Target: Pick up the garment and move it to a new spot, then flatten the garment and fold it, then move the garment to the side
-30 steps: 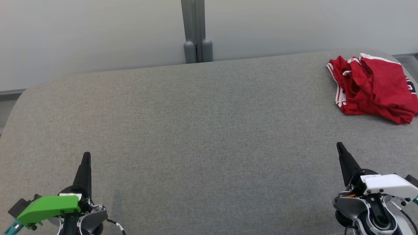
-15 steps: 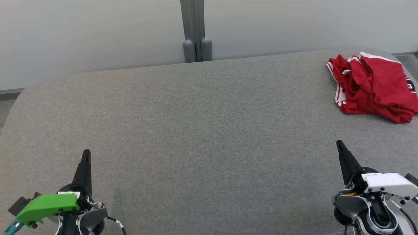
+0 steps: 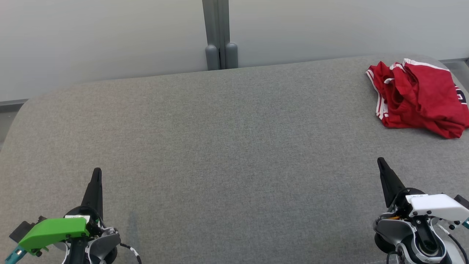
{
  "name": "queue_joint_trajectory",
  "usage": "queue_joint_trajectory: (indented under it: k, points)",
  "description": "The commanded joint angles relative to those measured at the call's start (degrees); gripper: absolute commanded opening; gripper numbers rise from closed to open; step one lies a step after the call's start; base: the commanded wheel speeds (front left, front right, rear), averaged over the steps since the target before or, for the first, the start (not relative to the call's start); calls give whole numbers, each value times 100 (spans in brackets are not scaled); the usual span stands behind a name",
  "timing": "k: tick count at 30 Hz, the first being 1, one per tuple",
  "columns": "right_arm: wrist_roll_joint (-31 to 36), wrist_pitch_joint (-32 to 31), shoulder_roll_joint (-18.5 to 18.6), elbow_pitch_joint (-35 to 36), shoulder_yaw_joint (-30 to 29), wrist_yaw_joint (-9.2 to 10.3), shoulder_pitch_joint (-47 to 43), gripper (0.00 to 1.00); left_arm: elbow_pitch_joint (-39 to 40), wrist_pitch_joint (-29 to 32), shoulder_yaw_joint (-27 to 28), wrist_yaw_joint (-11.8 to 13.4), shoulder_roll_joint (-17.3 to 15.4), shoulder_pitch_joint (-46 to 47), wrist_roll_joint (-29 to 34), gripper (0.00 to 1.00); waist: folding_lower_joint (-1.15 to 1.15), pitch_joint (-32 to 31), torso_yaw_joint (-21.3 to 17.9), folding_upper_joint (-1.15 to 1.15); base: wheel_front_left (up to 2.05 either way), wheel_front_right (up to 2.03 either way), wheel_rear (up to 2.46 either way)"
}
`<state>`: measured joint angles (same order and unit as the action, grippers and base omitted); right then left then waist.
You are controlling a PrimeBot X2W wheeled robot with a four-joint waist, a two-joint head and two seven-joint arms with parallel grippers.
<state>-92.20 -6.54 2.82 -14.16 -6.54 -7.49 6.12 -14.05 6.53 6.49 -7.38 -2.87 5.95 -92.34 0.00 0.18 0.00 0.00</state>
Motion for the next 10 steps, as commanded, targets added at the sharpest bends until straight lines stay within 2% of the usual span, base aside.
queue_joint_trajectory:
  k: [1,10]
  points:
    - [-38,-20,6,28,-10,0,28,0,8,23,16,-20,4,61,-14,0,0,0,0,0,0,0,0]
    - [-38,-20,6,28,-10,0,28,0,9,22,16,-20,4,61,-14,0,0,0,0,0,0,0,0]
